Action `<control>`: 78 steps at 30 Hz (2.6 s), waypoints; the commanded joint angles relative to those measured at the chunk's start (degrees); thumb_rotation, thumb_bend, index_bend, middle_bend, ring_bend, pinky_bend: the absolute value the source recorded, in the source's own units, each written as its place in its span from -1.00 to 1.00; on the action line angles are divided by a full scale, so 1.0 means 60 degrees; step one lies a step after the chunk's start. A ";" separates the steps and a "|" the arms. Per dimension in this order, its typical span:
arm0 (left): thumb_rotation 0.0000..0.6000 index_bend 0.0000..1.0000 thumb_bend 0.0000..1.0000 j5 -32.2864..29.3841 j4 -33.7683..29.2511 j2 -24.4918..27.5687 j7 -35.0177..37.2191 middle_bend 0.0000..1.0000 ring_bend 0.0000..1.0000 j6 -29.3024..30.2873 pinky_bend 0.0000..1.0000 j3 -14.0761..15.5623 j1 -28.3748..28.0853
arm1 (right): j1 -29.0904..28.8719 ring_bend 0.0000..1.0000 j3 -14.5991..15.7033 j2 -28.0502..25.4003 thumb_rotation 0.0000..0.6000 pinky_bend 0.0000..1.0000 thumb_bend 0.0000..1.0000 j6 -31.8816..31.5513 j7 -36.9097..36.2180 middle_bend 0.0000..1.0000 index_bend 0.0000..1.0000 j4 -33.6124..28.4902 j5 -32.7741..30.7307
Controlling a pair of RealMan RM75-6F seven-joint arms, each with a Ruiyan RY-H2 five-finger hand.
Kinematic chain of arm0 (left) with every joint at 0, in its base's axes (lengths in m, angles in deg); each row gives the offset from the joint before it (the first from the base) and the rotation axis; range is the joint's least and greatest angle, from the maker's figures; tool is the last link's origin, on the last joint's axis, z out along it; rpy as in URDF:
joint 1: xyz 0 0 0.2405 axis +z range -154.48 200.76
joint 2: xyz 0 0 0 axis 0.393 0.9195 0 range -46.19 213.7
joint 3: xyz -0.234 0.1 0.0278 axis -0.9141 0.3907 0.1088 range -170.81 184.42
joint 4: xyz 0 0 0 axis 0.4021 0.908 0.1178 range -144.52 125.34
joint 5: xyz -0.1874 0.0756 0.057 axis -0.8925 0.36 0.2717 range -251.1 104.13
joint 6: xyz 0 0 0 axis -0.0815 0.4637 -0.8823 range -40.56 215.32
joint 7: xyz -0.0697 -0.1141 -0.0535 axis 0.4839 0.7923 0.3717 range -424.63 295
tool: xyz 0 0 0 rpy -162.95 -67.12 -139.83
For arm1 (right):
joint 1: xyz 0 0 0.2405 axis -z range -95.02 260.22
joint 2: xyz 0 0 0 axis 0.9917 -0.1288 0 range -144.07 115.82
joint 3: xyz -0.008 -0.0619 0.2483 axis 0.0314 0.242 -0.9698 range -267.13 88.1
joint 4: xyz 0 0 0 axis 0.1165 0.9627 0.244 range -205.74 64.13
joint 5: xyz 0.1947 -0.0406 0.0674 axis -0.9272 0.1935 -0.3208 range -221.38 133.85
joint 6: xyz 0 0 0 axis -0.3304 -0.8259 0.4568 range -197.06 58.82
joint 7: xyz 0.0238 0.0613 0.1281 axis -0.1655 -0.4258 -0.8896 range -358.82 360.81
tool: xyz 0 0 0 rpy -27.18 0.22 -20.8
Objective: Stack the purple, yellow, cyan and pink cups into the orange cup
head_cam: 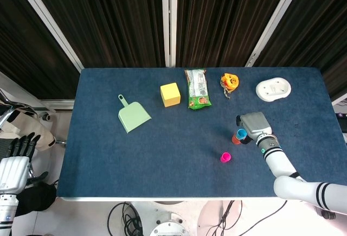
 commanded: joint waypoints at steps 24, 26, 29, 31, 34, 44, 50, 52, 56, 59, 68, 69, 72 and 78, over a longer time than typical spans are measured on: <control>1.00 -0.92 -0.88 0.0197 -0.0059 -0.0024 0.0006 -1.00 -1.00 0.0332 -1.00 0.0124 0.0206 | 0.0303 0.11 0.1176 -0.0861 1.00 0.45 -0.94 -0.1120 0.1367 -0.35 -0.37 -0.3032 0.1884; 1.00 -0.92 -0.88 0.0204 -0.0043 -0.0024 0.0045 -1.00 -1.00 0.0370 -1.00 0.0130 0.0235 | 0.0327 0.11 0.1276 -0.0672 1.00 0.45 -0.94 -0.1207 0.1537 -0.35 -0.36 -0.2930 0.1875; 1.00 -0.91 -0.88 0.0223 -0.0011 -0.0020 0.0140 -1.00 -1.00 0.0428 -1.00 0.0139 0.0278 | 0.0422 0.11 0.1345 -0.0304 1.00 0.45 -0.94 -0.1441 0.1690 -0.34 -0.36 -0.2719 0.1894; 1.00 -0.91 -0.88 0.0205 0.0007 -0.0013 0.0262 -1.00 -1.00 0.0421 -1.00 0.0139 0.0294 | 0.0529 0.11 0.1356 -0.0018 1.00 0.45 -0.94 -0.1681 0.1757 -0.32 -0.34 -0.2526 0.2026; 1.00 -0.91 -0.88 0.0203 0.0039 0.0017 0.0419 -1.00 -1.00 0.0404 -1.00 0.0144 0.0305 | 0.0659 0.11 0.1367 0.0318 1.00 0.45 -0.93 -0.1874 0.1794 -0.29 -0.32 -0.2297 0.2181; 1.00 -0.91 -0.88 0.0219 0.0158 0.0003 0.0551 -1.00 -1.00 0.0385 -1.00 0.0135 0.0312 | 0.0850 0.13 0.1264 0.1003 1.00 0.45 -0.87 -0.1979 0.1812 -0.20 -0.27 -0.1779 0.2415; 1.00 -0.91 -0.88 0.0146 0.0198 0.0002 0.0582 -1.00 -1.00 0.0369 -1.00 0.0102 0.0325 | 0.0880 0.13 0.1185 0.1287 1.00 0.45 -0.85 -0.1938 0.1856 -0.15 -0.22 -0.1571 0.2353; 1.00 -0.91 -0.88 0.0145 0.0205 0.0006 0.0602 -1.00 -1.00 0.0372 -1.00 0.0100 0.0331 | 0.0901 0.13 0.1144 0.1384 1.00 0.45 -0.84 -0.1951 0.1843 -0.14 -0.20 -0.1501 0.2352; 1.00 -0.91 -0.88 0.0145 0.0229 -0.0010 0.0628 -1.00 -1.00 0.0368 -1.00 0.0093 0.0332 | 0.0926 0.14 0.1090 0.1535 1.00 0.45 -0.82 -0.1924 0.1832 -0.11 -0.15 -0.1405 0.2298; 1.00 -0.91 -0.88 0.0158 0.0239 -0.0014 0.0641 -1.00 -1.00 0.0364 -1.00 0.0090 0.0328 | 0.0909 0.14 0.1051 0.1586 1.00 0.45 -0.82 -0.1907 0.1897 -0.10 -0.14 -0.1392 0.2197; 1.00 -0.91 -0.88 0.0168 0.0251 -0.0009 0.0680 -1.00 -1.00 0.0339 -1.00 0.0084 0.0318 | 0.0927 0.14 0.1003 0.1648 1.00 0.45 -0.77 -0.2047 0.2086 -0.04 -0.06 -0.1373 0.2085; 1.00 -0.91 -0.88 0.0164 0.0257 -0.0013 0.0682 -1.00 -1.00 0.0337 -1.00 0.0083 0.0319 | 0.0924 0.14 0.1000 0.1662 1.00 0.45 -0.75 -0.2048 0.2109 -0.03 -0.05 -0.1365 0.2068; 1.00 -0.91 -0.88 0.0152 0.0276 -0.0021 0.0700 -1.00 -1.00 0.0339 -1.00 0.0078 0.0326 | 0.0911 0.14 0.0984 0.1718 1.00 0.45 -0.73 -0.2034 0.2165 -0.02 -0.03 -0.1341 0.2000; 1.00 -0.91 -0.88 0.0144 0.0291 -0.0013 0.0730 -1.00 -1.00 0.0351 -1.00 0.0084 0.0350 | 0.0927 0.18 0.0948 0.1852 1.00 0.45 -0.66 -0.2107 0.2226 0.04 0.05 -0.1257 0.2027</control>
